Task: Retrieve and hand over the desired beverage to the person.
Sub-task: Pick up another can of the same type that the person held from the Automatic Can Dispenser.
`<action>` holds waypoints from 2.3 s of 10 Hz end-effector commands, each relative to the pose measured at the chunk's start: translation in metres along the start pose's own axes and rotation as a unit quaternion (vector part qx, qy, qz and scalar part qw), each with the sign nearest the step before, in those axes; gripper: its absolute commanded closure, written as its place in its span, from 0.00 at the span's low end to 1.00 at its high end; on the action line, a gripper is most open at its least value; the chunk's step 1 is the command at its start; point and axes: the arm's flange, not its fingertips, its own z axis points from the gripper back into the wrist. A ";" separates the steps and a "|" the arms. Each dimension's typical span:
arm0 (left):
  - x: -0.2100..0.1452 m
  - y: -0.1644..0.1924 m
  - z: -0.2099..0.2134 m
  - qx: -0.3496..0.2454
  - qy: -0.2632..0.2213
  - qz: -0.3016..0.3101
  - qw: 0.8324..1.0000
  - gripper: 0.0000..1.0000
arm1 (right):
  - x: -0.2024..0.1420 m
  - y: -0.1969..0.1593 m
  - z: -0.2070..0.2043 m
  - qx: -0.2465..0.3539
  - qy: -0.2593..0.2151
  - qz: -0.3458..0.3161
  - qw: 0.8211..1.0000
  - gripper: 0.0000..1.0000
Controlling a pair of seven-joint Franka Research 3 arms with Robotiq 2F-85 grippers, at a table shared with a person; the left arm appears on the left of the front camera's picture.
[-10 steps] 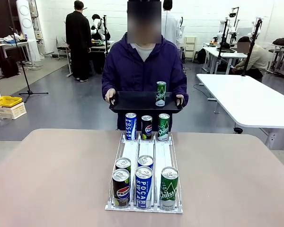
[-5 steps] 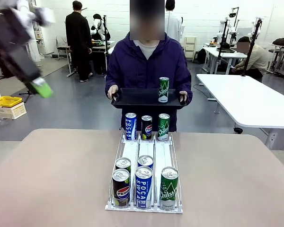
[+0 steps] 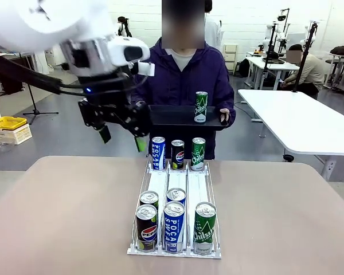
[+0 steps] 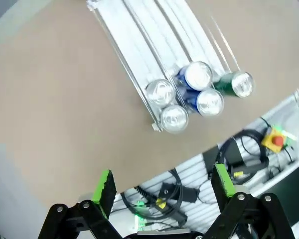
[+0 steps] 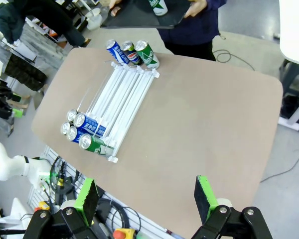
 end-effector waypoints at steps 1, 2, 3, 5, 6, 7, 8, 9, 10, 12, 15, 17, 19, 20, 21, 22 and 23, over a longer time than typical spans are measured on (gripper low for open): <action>0.010 -0.001 -0.016 0.040 -0.007 0.036 0.999 0.00 | 0.003 -0.003 -0.001 -0.003 0.001 0.004 1.000 0.00; 0.013 -0.001 -0.015 0.025 0.003 0.039 0.999 0.00 | 0.003 -0.003 -0.001 -0.003 0.001 0.004 1.000 0.00; 0.017 0.006 -0.008 0.002 -0.001 0.039 0.999 0.00 | 0.003 -0.003 -0.001 -0.003 0.001 0.004 1.000 0.00; 0.008 -0.004 -0.018 0.027 -0.003 0.026 0.999 0.00 | 0.003 -0.003 -0.001 -0.003 0.001 0.004 1.000 0.00; 0.008 -0.004 -0.018 0.027 -0.003 0.026 0.999 0.00 | 0.003 -0.003 -0.001 -0.003 0.001 0.004 1.000 0.00; 0.008 -0.004 -0.018 0.027 -0.003 0.026 0.999 0.00 | 0.003 -0.003 -0.001 -0.003 0.001 0.004 1.000 0.00; 0.008 -0.004 -0.018 0.027 -0.003 0.026 0.999 0.00 | 0.003 -0.003 -0.001 -0.003 0.001 0.004 1.000 0.00; 0.008 -0.004 -0.018 0.027 -0.003 0.026 0.999 0.00 | 0.003 -0.003 -0.001 -0.003 0.001 0.004 1.000 0.00; 0.008 -0.004 -0.018 0.027 -0.003 0.026 0.999 0.00 | 0.003 -0.003 -0.001 -0.003 0.001 0.004 1.000 0.00; 0.004 -0.028 -0.032 0.033 0.012 0.062 0.997 0.00 | 0.003 -0.003 -0.001 -0.003 0.001 0.004 1.000 0.00; -0.023 -0.068 -0.054 0.042 0.017 0.092 0.995 0.00 | 0.003 -0.003 -0.001 -0.003 0.001 0.004 1.000 0.00; -0.028 -0.085 -0.075 0.059 0.015 0.119 0.991 0.00 | 0.003 -0.003 -0.001 -0.003 0.001 0.004 1.000 0.00; -0.018 -0.096 -0.099 0.064 0.023 0.135 0.989 0.00 | 0.003 -0.003 -0.001 -0.003 0.001 0.004 1.000 0.00; -0.010 -0.100 -0.109 0.057 0.035 0.139 0.988 0.00 | 0.003 -0.003 -0.001 -0.003 0.001 0.004 1.000 0.00; -0.003 -0.103 -0.117 0.055 0.035 0.143 0.988 0.00 | 0.003 -0.003 -0.001 -0.003 0.001 0.004 1.000 0.00; 0.005 -0.106 -0.124 0.051 0.034 0.148 0.987 0.00 | 0.003 -0.003 -0.001 -0.003 0.001 0.004 1.000 0.00; 0.010 -0.109 -0.129 0.047 0.034 0.152 0.987 0.00 | 0.003 -0.003 -0.001 -0.003 0.001 0.004 1.000 0.00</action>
